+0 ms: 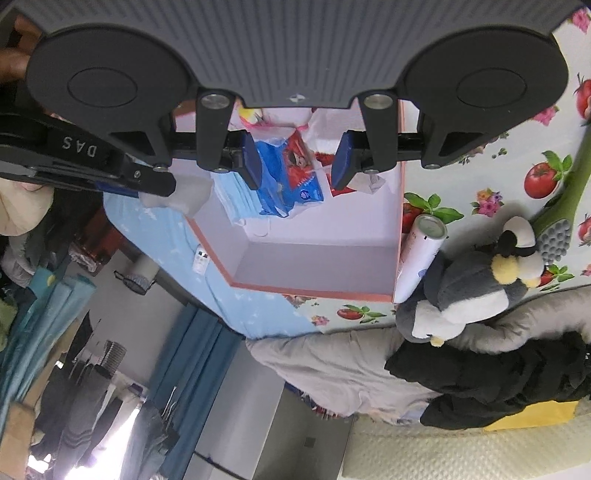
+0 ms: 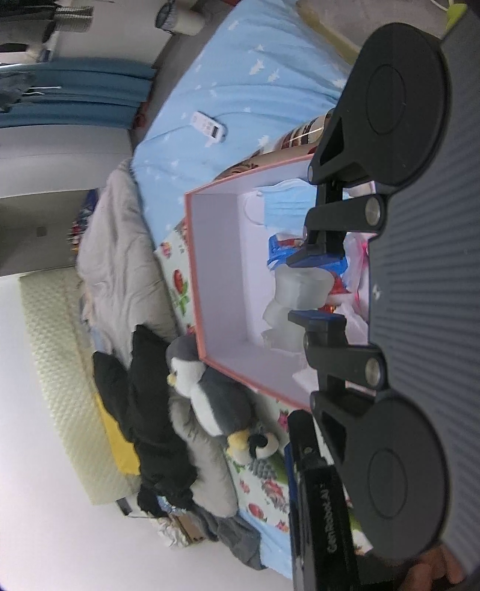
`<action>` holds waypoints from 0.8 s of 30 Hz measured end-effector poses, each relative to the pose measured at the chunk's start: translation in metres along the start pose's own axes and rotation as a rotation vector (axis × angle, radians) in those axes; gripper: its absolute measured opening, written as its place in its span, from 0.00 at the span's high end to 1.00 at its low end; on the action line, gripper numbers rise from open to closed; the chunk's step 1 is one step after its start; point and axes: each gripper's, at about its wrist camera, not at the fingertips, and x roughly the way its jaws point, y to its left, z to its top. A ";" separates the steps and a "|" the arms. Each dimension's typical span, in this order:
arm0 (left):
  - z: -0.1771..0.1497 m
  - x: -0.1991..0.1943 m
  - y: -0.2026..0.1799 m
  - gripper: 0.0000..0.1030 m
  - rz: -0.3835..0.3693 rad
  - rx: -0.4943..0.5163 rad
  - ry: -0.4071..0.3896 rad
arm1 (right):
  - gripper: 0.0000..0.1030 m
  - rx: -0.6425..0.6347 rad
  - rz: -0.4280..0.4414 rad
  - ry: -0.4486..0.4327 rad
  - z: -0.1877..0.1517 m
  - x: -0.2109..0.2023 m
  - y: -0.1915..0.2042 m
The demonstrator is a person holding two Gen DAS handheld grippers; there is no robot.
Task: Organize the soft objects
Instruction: 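Open the right tool to drop the plastic piece into the box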
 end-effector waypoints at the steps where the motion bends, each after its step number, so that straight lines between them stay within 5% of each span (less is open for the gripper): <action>1: 0.003 0.008 0.001 0.54 0.002 0.000 0.006 | 0.73 0.001 -0.001 0.011 0.002 0.008 -0.002; 19: 0.036 0.142 0.016 0.54 -0.002 0.030 0.157 | 0.71 0.071 -0.047 0.196 0.017 0.129 -0.044; 24: 0.033 0.162 0.019 0.54 -0.002 0.027 0.192 | 0.61 0.094 -0.050 0.235 0.013 0.145 -0.049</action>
